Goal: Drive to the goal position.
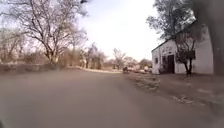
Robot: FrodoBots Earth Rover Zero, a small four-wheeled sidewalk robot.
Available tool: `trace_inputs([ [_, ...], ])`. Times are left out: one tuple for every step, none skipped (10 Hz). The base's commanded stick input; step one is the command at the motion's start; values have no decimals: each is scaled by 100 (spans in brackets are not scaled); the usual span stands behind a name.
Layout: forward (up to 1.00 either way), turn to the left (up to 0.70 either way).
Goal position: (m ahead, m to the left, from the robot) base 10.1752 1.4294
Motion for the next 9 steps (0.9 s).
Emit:
trace_inputs([
  [70,0],
  [70,0],
  [70,0],
  [70,0],
  [70,0],
  [70,0],
  [70,0],
  [70,0],
  [70,0],
])
